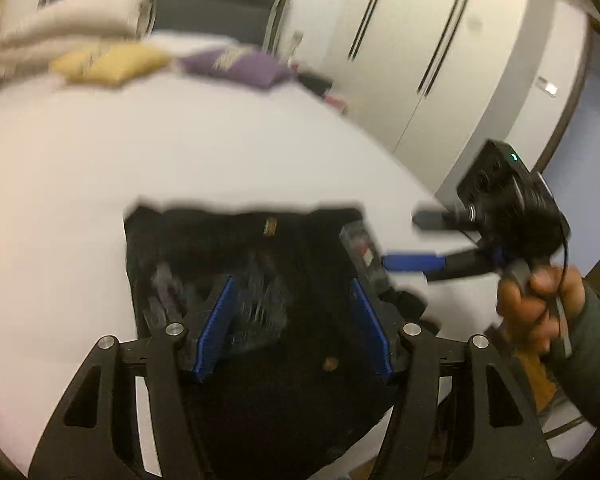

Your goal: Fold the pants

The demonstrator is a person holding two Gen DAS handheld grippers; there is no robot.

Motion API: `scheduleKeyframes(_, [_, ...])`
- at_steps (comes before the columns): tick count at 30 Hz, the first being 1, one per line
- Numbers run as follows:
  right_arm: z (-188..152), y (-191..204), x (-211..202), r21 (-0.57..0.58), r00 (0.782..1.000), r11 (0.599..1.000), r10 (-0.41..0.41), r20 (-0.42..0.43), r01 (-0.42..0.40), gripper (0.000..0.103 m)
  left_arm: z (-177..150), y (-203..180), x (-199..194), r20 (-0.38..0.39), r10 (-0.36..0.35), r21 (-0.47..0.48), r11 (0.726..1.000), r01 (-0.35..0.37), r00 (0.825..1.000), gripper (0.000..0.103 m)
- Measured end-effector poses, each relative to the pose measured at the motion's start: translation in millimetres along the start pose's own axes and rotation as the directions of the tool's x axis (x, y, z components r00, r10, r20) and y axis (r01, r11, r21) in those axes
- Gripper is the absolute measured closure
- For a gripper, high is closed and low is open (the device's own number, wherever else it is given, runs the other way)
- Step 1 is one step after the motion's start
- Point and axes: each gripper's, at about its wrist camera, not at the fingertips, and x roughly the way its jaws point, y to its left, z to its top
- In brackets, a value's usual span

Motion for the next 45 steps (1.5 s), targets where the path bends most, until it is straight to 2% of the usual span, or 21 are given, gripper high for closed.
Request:
scheduleKeyframes(1, [-11,-16,8,0.042,0.999,0.998,-0.037,-0.024,0.038,0.039,-6,3,6,-0.019,-0.013,-0.016,1.000,0.013,1.000,0.045])
scheduleKeyframes(3, [-31,-44,10,0.083,0.997,0.993,-0.079,-0.025,0.080,0.096,-25,10,16,-0.056,-0.010,-0.042,0.999,0.008,0.998,0.046])
scheduleKeyframes(4, [-41,-58,3,0.106,0.997,0.992,-0.076,0.007,0.075,0.103,-32,12,18,-0.057,-0.007,-0.042,0.999,0.004,0.998,0.046])
scheduleKeyframes(6, [-54,-73,-10,0.156,0.999,0.988,-0.012,0.046,0.005,0.103,-41,13,21,-0.045,-0.001,-0.036,0.999,0.000,0.999,0.046])
scheduleKeyframes(9, [-64,-70,-27,0.122,0.996,0.991,-0.062,0.069,0.054,0.103,-43,10,25,-0.043,0.008,-0.013,1.000,-0.009,0.999,0.046])
scheduleKeyframes(11, [-64,-61,-38,0.110,0.993,0.992,-0.076,0.085,0.066,0.100,-42,8,17,-0.033,-0.023,-0.038,0.999,0.022,0.999,0.045])
scheduleKeyframes(13, [-58,-43,-47,0.075,0.990,0.994,-0.082,0.113,0.074,0.091,-37,5,8,0.008,-0.022,-0.031,0.999,0.022,1.000,0.045])
scheduleKeyframes(15, [-45,-18,-51,0.025,0.989,0.999,-0.040,0.141,0.037,0.070,-23,8,-6,0.050,-0.005,-0.020,1.000,0.006,0.999,0.045])
scheduleKeyframes(17, [-28,0,-46,-0.019,0.989,1.000,-0.003,0.146,0.006,0.057,-7,13,-8,0.062,0.010,-0.022,1.000,-0.009,0.998,0.045])
scheduleKeyframes(21, [10,16,-7,-0.051,0.993,0.998,0.046,0.109,-0.040,0.050,29,31,14,0.010,0.064,-0.012,0.998,-0.063,0.998,0.045])
scheduleKeyframes(23, [21,0,12,-0.004,0.995,1.000,0.004,0.102,-0.003,0.045,32,41,38,-0.051,0.126,0.009,0.992,-0.125,0.991,0.045])
scheduleKeyframes(25, [26,-23,32,0.036,0.987,0.990,-0.136,0.088,0.133,0.053,27,49,58,-0.127,0.149,0.007,0.989,-0.149,0.981,0.046])
scheduleKeyframes(26, [27,-27,38,0.068,0.985,0.987,-0.152,0.083,0.146,0.067,23,52,64,-0.141,0.150,0.006,0.989,-0.150,0.979,0.046])
scheduleKeyframes(28, [19,-34,27,0.082,0.987,0.991,-0.112,0.116,0.103,0.069,17,49,62,-0.124,0.165,0.036,0.986,-0.162,0.978,0.046])
scheduleKeyframes(29, [14,-33,17,0.073,0.986,0.992,-0.114,0.125,0.106,0.066,17,47,57,-0.113,0.170,0.037,0.985,-0.167,0.979,0.045])
scheduleKeyframes(32, [0,-22,-12,0.050,0.965,0.982,-0.188,0.182,0.182,0.034,18,43,28,-0.053,0.190,0.014,0.982,-0.189,0.980,0.045])
scheduleKeyframes(34, [-3,-15,-27,0.046,0.956,0.978,-0.207,0.210,0.202,0.033,16,48,0,0.008,0.224,-0.021,0.975,-0.223,0.975,0.045])
scheduleKeyframes(38, [3,-9,-29,0.018,0.956,0.975,-0.219,0.195,0.219,0.030,6,72,-32,0.003,0.280,-0.091,0.956,-0.279,0.960,0.035])
scheduleKeyframes(40, [1,-16,-33,0.030,0.962,0.977,-0.211,0.173,0.209,0.028,0,86,-39,-0.030,0.253,-0.137,0.957,-0.254,0.967,0.035])
scheduleKeyframes(42, [-1,-23,-27,0.053,0.967,0.977,-0.212,0.144,0.206,0.021,-11,104,-43,-0.071,0.176,-0.209,0.960,-0.187,0.982,0.035])
scheduleKeyframes(45, [-10,-40,-20,0.101,0.967,0.968,-0.239,0.089,0.230,0.021,-23,115,-33,-0.144,0.106,-0.262,0.955,-0.141,0.984,0.035])
